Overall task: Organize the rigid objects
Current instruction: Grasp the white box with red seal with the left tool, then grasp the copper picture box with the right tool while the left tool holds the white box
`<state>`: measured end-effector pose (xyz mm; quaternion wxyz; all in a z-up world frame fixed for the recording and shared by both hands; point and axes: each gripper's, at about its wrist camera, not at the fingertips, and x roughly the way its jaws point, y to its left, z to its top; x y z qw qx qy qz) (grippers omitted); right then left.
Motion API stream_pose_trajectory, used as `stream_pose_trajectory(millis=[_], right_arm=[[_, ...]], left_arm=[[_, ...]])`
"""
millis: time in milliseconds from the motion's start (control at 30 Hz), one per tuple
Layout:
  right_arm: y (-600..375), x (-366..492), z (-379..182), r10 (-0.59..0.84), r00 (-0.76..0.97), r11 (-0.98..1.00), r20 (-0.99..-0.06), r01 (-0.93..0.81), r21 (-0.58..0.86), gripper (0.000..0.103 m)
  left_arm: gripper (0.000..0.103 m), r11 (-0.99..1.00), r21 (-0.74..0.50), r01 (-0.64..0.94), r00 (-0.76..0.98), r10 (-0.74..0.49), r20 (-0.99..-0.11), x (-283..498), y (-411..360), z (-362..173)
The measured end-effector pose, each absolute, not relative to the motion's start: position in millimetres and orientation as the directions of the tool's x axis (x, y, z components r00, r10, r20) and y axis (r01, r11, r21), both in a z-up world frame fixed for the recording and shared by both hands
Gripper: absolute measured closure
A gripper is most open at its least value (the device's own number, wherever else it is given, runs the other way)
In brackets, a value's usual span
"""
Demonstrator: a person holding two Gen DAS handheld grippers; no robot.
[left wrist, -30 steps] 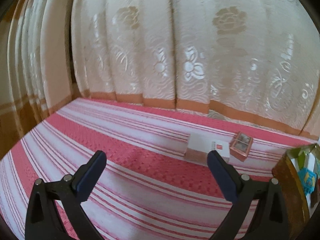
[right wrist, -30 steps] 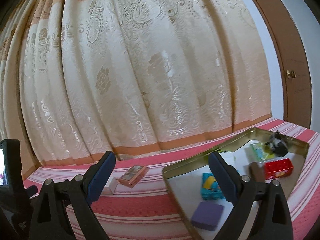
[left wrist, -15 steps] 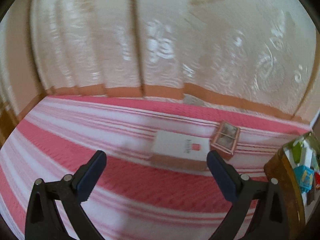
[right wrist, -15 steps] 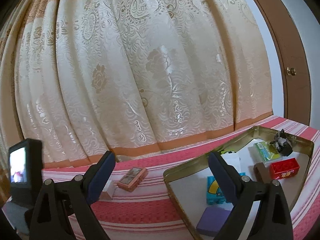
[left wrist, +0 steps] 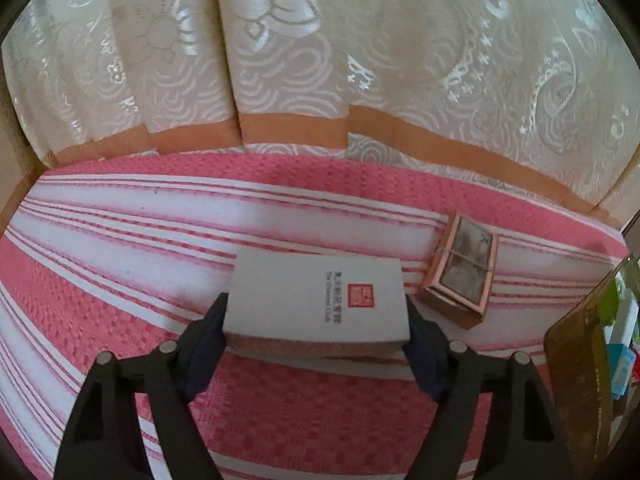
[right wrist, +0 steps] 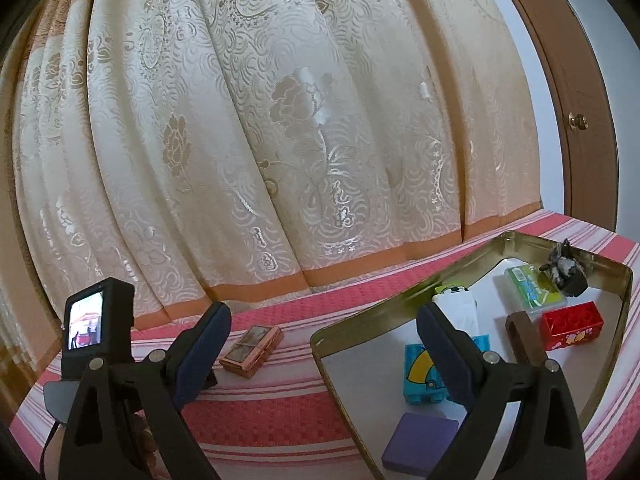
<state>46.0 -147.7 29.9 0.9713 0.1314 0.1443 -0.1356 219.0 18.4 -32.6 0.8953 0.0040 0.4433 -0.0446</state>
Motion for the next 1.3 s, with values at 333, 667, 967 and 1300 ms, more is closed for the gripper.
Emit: stream_pose_trajectory(millis=[333,667,967,1300], right_arm=[[-124.2,76.5,27.0,-0.169,0.916,0.955,-0.365,0.244,0.17,0.007],[-75.7,155.2,12.3,-0.117,0.856,0.979,-0.504,0.186,0.088,0.008],[-65.6,220.5,-16.6,-0.152,0.695,0.968,-0.703,0.248,0.036,0.018],[-62.1,239.4,-34.9,-0.175,0.585,0.964,-0.792,0.266,-0.016,0.054]], left_arm=[[0.024,0.99,0.042,-0.138,0.697,0.127,-0.705,175.4,84.7,-12.4],[0.024,0.965,0.026,-0.26,0.666,0.199,-0.719,166.2,135.4,-15.5],[0.024,0.96,-0.04,-0.277,0.607,0.142,-0.782,179.9,138.6,-31.0],[0.024,0.96,-0.035,-0.278,0.602,0.146,-0.785,182.2,136.2,-32.1]])
